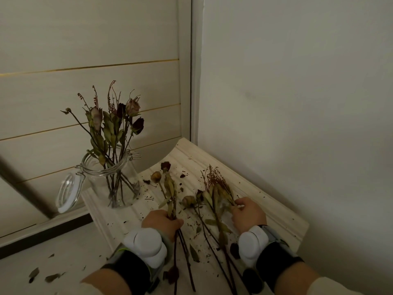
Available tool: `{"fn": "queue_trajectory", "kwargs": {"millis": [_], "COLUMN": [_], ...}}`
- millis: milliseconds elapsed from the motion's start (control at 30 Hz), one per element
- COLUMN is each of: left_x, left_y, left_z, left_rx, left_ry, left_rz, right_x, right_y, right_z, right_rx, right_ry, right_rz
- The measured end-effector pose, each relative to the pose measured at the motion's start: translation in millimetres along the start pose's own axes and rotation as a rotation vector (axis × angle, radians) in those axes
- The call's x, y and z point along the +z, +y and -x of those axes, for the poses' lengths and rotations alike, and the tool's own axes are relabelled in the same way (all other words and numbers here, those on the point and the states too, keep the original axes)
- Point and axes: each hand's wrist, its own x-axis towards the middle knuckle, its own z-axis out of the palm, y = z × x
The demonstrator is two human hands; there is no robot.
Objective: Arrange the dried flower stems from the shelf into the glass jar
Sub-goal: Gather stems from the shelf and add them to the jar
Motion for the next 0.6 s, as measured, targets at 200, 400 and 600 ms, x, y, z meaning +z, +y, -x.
{"fn": "queue_trajectory", "kwargs": {"millis": [200, 400, 600], "left_x": [6.2, 6.0, 3.1], "left_y": [-6.9, -7.4, -6.1], "left_z": [-0.3, -3.5, 1.6], "left_rx": [0.032, 0.031, 0.067], "left_ry": [-0.014, -0.026, -0.048], "left_rz": [-0.24, -0.199, -0.238], "right_x": [9.1, 16.5, 29.8], "right_y": [-8.4, -16.1, -27.4], "right_z": [9.8, 24.5, 31.2], "right_rx": [-0.065, -0.212, -0.372], "right_ry": [-0.051, 0.113, -0.193], "right_rz": [0.067, 0.435, 0.52]}}
